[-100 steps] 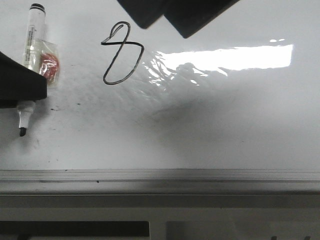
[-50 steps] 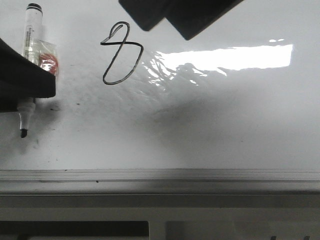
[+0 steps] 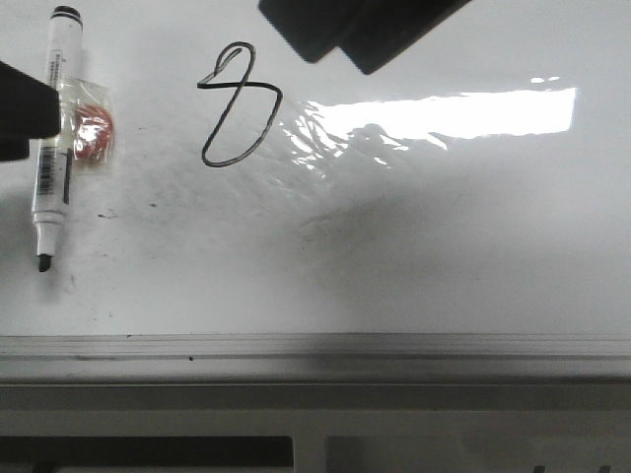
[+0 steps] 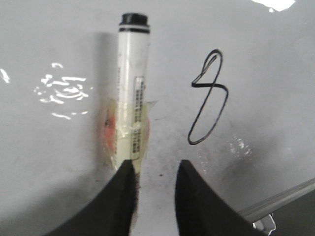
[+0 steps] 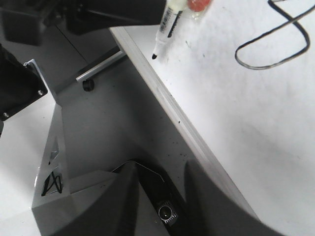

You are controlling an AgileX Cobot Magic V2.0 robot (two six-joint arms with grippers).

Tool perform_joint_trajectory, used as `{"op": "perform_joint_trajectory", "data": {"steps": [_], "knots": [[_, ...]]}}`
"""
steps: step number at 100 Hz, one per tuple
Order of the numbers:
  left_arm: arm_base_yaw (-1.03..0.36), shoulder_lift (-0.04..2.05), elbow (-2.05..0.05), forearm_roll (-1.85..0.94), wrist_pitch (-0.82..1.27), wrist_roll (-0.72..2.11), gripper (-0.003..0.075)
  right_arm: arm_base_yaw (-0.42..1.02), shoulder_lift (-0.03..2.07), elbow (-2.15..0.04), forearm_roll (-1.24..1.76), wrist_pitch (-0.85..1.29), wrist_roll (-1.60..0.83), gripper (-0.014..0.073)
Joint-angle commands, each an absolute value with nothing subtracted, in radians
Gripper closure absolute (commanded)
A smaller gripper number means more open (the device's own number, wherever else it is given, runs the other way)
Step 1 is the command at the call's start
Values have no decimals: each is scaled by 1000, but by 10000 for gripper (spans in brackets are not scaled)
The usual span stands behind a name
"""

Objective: Write number 8 on whiteboard

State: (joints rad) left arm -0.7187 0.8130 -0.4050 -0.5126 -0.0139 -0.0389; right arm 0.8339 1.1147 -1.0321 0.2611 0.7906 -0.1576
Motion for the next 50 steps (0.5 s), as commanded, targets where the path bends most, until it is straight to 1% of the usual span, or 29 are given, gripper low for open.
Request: {"op": "perform_joint_trajectory", "data": {"steps": [1,13,16,34,50], "knots": [[-716,740,-432,-478,-45,-38,738,829,1066,-1057,246,742,-156,520],[-716,645,-432,-464,-18,-34,741,829,1020,-1034,244,728,-156,645],[-716,619,-432,-455,-11,-34,741,829,1002,-1021,244,718,-156,664],[-716,480,-395,-386,37,-34,741,829,877,-891,242,624,-156,664],[-716,322,-325,-338,94,-33,741,829,704,-721,201,526,-162,664]]}}
